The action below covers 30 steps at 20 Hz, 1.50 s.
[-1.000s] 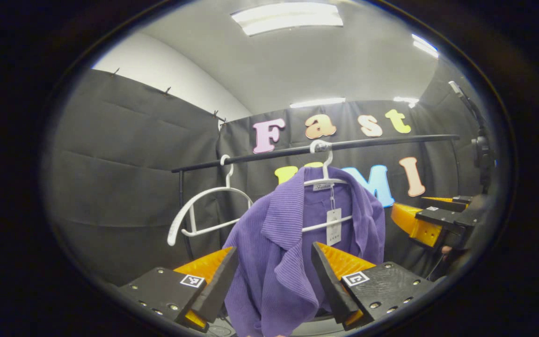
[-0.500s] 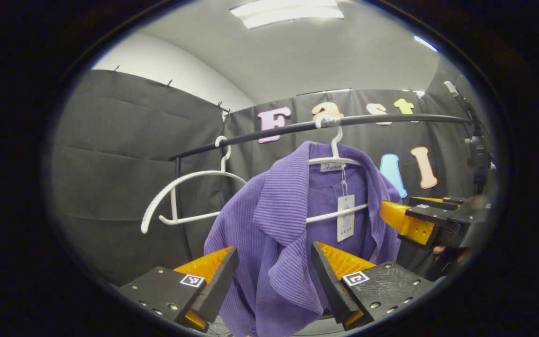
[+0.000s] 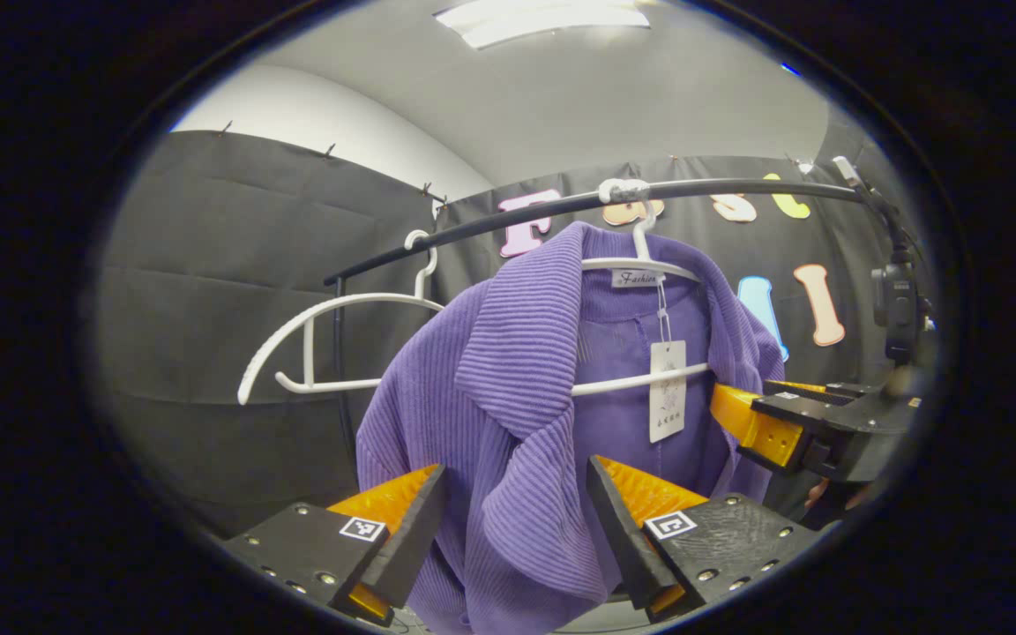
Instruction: Grasp the clothes on the hanger with both hands and then place them into the laundry hamper below.
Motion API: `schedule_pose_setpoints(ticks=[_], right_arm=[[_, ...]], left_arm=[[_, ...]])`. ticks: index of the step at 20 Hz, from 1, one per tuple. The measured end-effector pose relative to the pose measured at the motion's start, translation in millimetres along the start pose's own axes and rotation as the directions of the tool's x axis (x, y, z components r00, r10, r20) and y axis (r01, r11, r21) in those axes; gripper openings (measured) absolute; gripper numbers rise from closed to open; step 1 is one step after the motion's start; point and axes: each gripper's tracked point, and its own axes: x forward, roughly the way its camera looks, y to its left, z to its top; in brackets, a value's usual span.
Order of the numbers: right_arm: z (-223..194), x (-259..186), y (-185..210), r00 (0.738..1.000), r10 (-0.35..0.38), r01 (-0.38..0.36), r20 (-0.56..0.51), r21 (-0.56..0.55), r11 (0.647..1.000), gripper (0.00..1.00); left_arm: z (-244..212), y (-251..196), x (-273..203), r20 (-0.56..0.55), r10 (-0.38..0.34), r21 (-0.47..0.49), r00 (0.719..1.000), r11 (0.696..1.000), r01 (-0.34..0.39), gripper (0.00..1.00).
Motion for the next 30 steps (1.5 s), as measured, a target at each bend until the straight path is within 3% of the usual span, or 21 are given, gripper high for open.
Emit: schedule_pose_setpoints(ticks=[2, 4, 5, 7, 8, 10, 11, 12, 13, 16, 22, 23, 27, 30], right_arm=[[-1, 3, 7, 1.000, 0.014, -0.014, -0.001, 0.000, 1.000, 0.65], [1, 2, 7, 1.000, 0.021, -0.020, 0.008, -0.014, 1.000, 0.46], [3, 2, 5, 1.000, 0.015, -0.014, 0.022, -0.025, 1.000, 0.27], [11, 1, 1, 0.999, 0.009, -0.007, 0.052, -0.039, 0.999, 0.07], [13, -1, 1, 0.998, 0.008, -0.005, 0.061, -0.040, 0.999, 0.06], [21, -3, -4, 0.996, -0.008, 0.011, 0.089, -0.043, 0.999, 0.05], [28, -5, -7, 0.994, -0.017, 0.022, 0.109, -0.045, 0.999, 0.05], [35, -6, -11, 0.990, -0.031, 0.038, 0.135, -0.050, 0.998, 0.05], [44, -7, -16, 0.985, -0.046, 0.056, 0.164, -0.058, 0.997, 0.05], [72, -11, -26, 0.968, -0.081, 0.102, 0.238, -0.077, 0.992, 0.05], [109, -3, -43, 0.932, -0.103, 0.179, 0.349, -0.192, 0.965, 0.05], [114, -1, -44, 0.925, -0.100, 0.189, 0.366, -0.216, 0.958, 0.05], [123, 7, -51, 0.910, -0.095, 0.220, 0.404, -0.273, 0.937, 0.05], [124, 15, -60, 0.905, -0.109, 0.239, 0.411, -0.282, 0.929, 0.05]], left_arm=[[-1, 1, 1, 0.000, -0.002, -0.009, 1.000, 1.000, 0.002, 0.94], [0, 3, -3, 0.000, -0.007, -0.026, 1.000, 1.000, 0.007, 0.79], [0, 4, -4, 0.002, -0.008, -0.028, 1.000, 1.000, 0.008, 0.71], [1, -1, -4, 0.001, -0.047, -0.032, 0.999, 0.998, 0.047, 0.56], [4, -3, -2, 0.007, -0.062, -0.031, 0.998, 0.998, 0.063, 0.48], [12, 19, -3, 0.034, 0.016, -0.008, 0.999, 1.000, -0.016, 0.31], [14, 14, -4, 0.038, -0.007, -0.018, 0.999, 1.000, 0.007, 0.13], [14, 5, -8, 0.037, -0.037, -0.030, 0.999, 0.999, 0.038, 0.13], [20, 11, -11, 0.044, -0.020, -0.024, 0.999, 0.999, 0.021, 0.08], [46, 23, -24, 0.108, -0.031, -0.003, 0.994, 1.000, 0.031, 0.03], [81, 55, -36, 0.163, 0.006, 0.037, 0.987, 0.999, -0.012, 0.07], [83, 61, -33, 0.165, 0.014, 0.032, 0.986, 0.999, -0.020, 0.00], [100, 86, -24, 0.185, 0.064, 0.041, 0.981, 0.996, -0.073, 0.07], [115, 103, -13, 0.207, 0.096, 0.050, 0.974, 0.993, -0.108, 0.07]])
